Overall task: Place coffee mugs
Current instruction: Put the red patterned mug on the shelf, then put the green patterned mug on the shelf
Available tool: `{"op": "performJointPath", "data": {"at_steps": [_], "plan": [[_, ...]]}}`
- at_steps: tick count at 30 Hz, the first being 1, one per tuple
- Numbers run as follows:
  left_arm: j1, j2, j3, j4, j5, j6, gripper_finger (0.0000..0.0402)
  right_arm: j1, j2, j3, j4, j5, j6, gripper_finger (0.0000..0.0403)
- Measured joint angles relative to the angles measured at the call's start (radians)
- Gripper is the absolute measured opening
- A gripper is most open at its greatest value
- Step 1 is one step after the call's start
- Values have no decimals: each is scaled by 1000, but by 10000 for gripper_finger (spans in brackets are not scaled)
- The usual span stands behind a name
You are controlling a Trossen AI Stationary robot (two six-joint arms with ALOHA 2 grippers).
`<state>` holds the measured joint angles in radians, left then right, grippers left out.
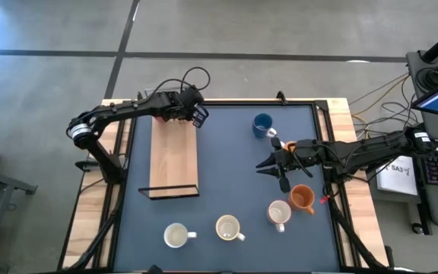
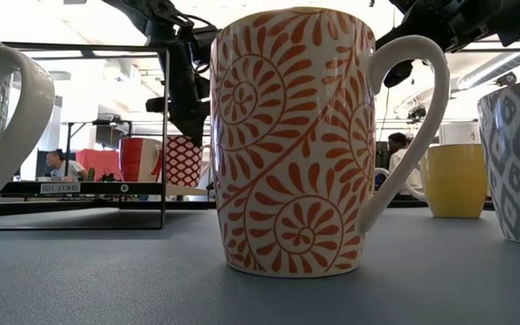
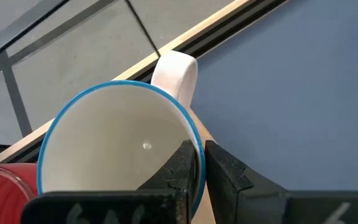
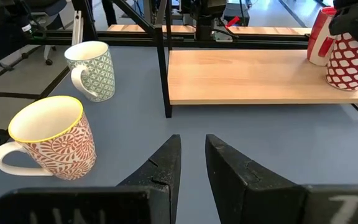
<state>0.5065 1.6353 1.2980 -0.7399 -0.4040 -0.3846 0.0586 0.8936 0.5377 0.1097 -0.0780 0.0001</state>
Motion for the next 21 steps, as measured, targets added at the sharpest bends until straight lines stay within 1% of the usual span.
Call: {"op": "performJointPath", "data": {"at_steps": [11,21], "plan": [[15,0,0,0,1,6,18,0,0,0,0,0,0,63],[15,0,0,3,0,6,59,0,0,0,0,0,-1,63]]}}
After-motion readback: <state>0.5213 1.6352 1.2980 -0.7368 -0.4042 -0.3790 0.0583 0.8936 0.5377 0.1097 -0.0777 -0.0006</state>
